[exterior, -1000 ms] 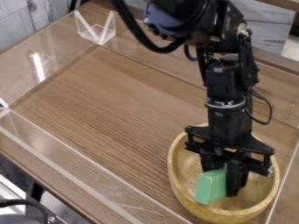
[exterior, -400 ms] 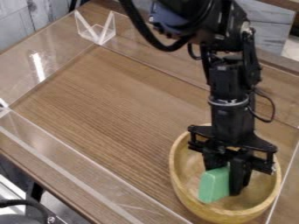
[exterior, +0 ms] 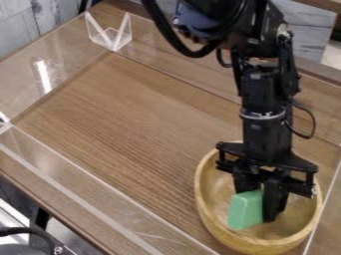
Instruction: Put the green block in the brown bowl
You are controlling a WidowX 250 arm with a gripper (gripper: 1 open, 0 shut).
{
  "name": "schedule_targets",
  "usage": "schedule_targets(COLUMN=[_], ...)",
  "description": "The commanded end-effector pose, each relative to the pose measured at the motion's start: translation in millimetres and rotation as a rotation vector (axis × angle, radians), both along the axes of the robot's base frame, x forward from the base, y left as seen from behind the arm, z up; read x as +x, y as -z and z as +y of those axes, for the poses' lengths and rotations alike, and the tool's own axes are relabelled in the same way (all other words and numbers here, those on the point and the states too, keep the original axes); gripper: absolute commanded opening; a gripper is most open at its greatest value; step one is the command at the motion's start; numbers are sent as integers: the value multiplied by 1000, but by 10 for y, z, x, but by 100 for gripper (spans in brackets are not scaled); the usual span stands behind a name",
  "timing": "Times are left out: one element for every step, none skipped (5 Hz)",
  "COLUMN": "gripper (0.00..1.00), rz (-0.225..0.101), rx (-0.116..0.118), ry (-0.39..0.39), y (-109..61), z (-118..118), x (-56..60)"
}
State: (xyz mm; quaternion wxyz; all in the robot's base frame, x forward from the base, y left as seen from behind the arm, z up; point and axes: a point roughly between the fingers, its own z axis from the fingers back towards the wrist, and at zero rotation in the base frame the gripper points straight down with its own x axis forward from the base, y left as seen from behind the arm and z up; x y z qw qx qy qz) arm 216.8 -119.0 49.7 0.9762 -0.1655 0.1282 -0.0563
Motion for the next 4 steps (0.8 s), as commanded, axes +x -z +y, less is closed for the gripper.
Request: schedule_targets(gripper=[0,0,0,0], rz=[-31,-24,-16,-10], rx=[-15,-16,-18,-19], ry=[-3,-3,-4,-4], y=[-82,-85,-81,-77], z=[-23,-22,-14,-6], x=[95,96,110,125])
